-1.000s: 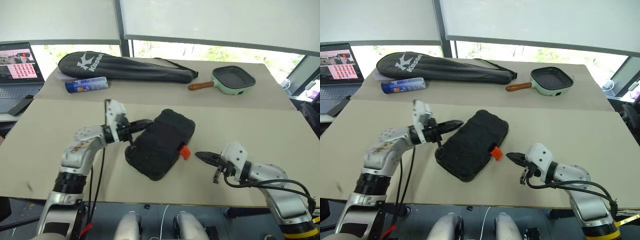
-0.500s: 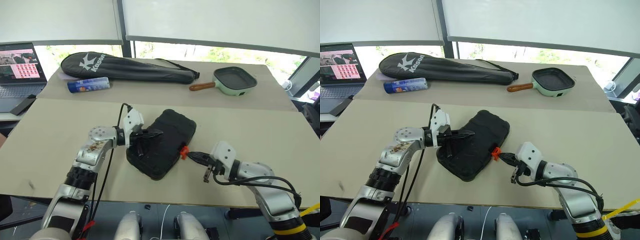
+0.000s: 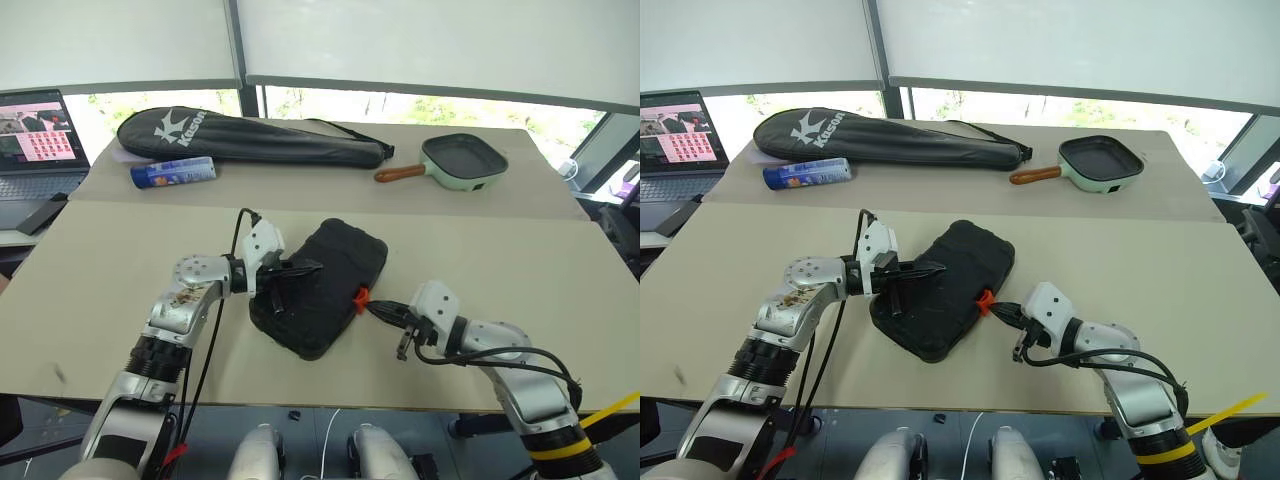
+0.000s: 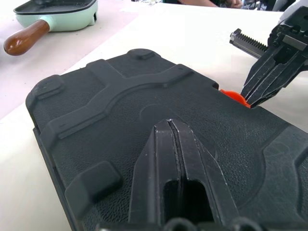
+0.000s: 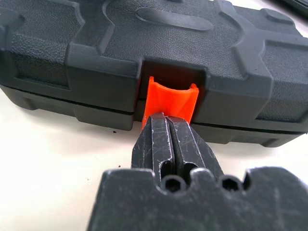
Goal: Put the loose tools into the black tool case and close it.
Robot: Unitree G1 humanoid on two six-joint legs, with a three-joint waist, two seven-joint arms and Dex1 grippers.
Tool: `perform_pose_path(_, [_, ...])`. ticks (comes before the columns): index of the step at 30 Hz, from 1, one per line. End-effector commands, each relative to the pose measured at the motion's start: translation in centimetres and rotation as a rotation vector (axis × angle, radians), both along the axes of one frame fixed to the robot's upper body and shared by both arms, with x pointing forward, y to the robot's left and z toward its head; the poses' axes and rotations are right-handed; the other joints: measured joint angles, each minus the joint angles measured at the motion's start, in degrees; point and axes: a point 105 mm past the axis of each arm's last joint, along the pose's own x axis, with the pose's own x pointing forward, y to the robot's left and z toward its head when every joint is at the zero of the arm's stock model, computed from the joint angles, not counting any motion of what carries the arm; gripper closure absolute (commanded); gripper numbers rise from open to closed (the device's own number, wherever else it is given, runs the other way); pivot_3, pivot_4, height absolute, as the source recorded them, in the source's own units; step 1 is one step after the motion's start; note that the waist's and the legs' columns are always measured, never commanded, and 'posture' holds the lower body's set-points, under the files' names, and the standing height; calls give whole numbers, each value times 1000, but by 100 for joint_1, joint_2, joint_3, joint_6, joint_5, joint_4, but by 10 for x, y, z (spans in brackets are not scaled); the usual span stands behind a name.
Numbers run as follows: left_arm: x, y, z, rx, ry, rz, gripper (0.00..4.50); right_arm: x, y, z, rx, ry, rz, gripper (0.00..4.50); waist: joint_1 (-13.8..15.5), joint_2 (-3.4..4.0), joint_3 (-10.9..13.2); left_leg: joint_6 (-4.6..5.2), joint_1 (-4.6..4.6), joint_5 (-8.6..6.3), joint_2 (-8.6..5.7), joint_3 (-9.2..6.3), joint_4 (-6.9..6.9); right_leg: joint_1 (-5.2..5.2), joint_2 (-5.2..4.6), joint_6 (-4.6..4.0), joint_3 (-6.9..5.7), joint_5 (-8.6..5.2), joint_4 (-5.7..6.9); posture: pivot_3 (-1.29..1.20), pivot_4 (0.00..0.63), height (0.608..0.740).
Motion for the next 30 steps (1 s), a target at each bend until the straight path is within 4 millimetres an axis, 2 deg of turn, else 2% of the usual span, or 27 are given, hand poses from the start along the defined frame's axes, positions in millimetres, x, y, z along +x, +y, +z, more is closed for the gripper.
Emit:
perform_pose_path(1, [-6,-1,-29,73,94,-2,4500,4,8,8,2,-39,24,4443,-6,0,0,0,13,0,1,0,0,12,1,-1,0,-1,0,0,150,740])
perform_pose_path(4, [-7,-1,-34,102,107,-6,4500,4,12,3,-8,-17,39,4443,-16,2,-2,0,29,0,4,1,-1,28,2,-4,0,-2,0,0,150,740])
perform_pose_path(8, [-8,-1,-41,136,139,3,4500,8,23,13,46,-14,51,4443,-38,14,-10,0,38,0,8,1,-1,34,6,-6,1,-4,0,0,150,740])
perform_pose_path(14, [-10,-2,-49,168,178,20,4500,15,31,9,3,13,90,4443,-104,46,-34,0,54,0,11,0,-2,42,14,-7,9,-4,0,0,150,740])
perform_pose_path(22, [-11,-2,-52,178,198,31,4500,25,40,15,-6,38,151,4443,-141,60,-48,-1,73,0,14,-12,-5,50,37,-2,29,-10,0,0,150,740])
perform_pose_path(30, [-14,1,-56,180,215,42,4500,31,49,11,-17,94,195,4443,-190,71,-54,-1,87,0,21,-33,-20,45,69,-7,45,-10,0,0,150,740])
